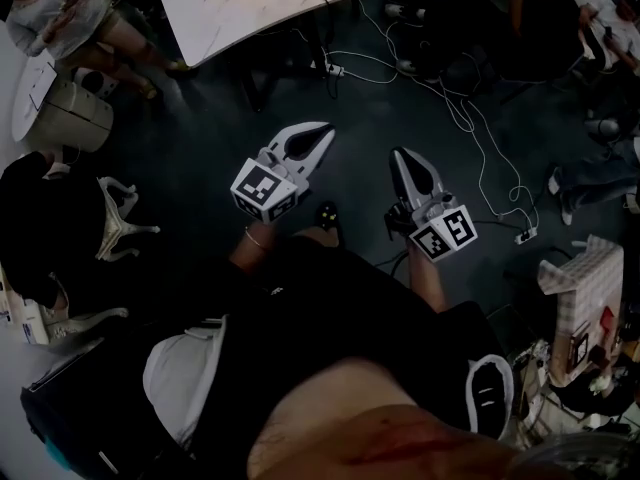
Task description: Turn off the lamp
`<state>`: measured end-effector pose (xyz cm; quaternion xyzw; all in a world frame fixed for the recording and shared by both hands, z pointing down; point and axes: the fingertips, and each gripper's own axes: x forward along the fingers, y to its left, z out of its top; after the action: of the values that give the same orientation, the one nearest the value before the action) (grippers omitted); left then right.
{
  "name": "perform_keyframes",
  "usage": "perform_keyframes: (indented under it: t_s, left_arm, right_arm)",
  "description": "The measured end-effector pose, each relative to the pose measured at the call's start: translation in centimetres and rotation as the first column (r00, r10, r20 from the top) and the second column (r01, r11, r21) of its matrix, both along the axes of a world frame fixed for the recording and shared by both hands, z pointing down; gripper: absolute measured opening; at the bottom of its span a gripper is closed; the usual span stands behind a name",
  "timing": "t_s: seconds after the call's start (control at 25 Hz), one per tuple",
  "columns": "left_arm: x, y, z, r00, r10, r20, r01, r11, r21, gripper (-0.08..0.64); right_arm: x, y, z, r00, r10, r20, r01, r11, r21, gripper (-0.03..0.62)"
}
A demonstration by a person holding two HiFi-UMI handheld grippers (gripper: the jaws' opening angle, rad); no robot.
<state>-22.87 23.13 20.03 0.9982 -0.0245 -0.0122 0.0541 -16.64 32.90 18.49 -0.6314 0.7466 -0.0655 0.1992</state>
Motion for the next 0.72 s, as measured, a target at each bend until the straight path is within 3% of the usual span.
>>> perform_keyframes:
  t_s: [0.44,0.72]
  left_arm:
    - [2.8,-5.2,0.0,0.998,-0.057,0.009,0.057,0.998,-0.017,0.008]
    - [6.1,-7.3,-0.2,0.999,-0.037,-0.014,0.037,0.999,-0.009,0.008]
  right_arm:
    - [3.5,-5.3,-0.4,0.999,-0.043,0.005,0.043,0.999,-0.017,-0.002]
    - [6.9,-7.3,-0.2,1.000,-0.020,-0.003,0.020,0.999,-0.030,-0.002]
